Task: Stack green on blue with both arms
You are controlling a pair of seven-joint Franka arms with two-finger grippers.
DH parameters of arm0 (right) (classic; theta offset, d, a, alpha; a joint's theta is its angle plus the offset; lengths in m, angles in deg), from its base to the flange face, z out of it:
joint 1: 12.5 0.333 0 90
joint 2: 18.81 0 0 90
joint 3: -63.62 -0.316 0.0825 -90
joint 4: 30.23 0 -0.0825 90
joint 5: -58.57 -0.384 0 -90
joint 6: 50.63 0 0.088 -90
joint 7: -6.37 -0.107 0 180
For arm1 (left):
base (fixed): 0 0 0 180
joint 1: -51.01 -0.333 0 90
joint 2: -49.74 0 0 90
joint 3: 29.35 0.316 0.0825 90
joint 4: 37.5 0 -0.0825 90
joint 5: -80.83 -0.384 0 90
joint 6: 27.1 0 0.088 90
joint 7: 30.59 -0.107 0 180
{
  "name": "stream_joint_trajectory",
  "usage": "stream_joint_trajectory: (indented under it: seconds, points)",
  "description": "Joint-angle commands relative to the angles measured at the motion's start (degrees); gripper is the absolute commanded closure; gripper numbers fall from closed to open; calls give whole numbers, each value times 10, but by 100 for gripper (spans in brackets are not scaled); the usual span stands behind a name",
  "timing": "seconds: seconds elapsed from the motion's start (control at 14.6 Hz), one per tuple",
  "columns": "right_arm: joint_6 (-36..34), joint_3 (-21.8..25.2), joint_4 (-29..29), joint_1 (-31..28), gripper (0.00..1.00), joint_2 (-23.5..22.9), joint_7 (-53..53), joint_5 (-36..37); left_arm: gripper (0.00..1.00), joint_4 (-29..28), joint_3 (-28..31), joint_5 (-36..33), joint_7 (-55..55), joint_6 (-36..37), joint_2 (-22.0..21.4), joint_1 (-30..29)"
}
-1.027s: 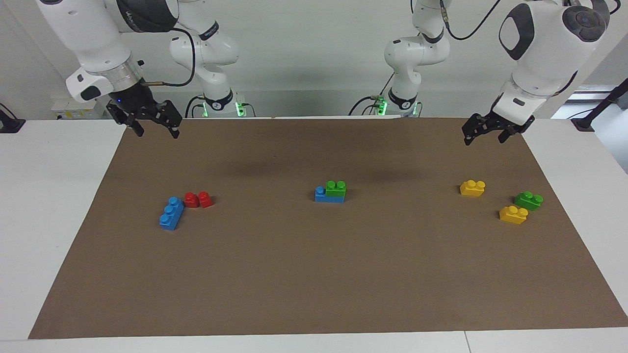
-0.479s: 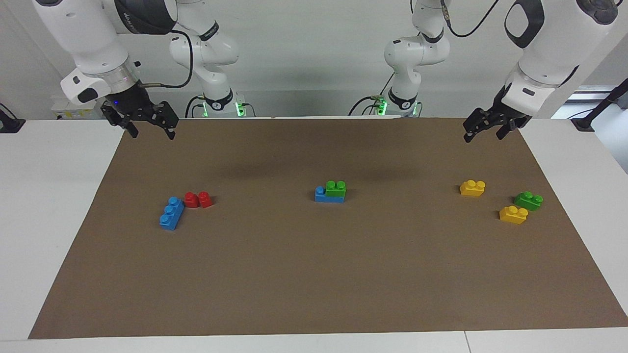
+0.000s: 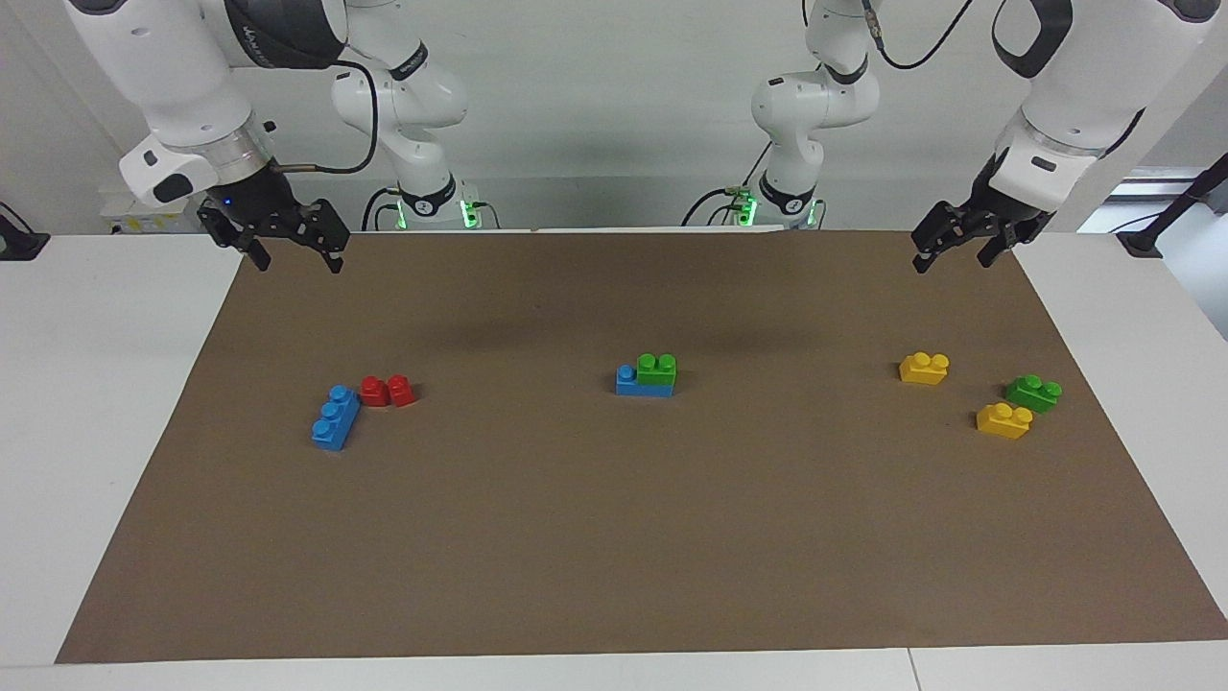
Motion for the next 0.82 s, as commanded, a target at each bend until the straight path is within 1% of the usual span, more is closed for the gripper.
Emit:
stream_joint_trajectory:
  seconds: [0.0,0.27,0.55,0.75]
  points:
    - [-11,-4,8,-6,0,-5,15,9,0,3,-5,-13,-27,13,-7,-5]
    - [-12,-4,8,-6,0,-5,28,20,0,0,-6,-15,-27,9,-16,-5]
    - [-12,-4,8,-4,0,-5,33,26,0,-1,-5,-16,-27,8,-17,-5]
    - [-13,-4,6,-4,0,-4,31,25,0,-2,-6,-29,-27,9,-18,-4]
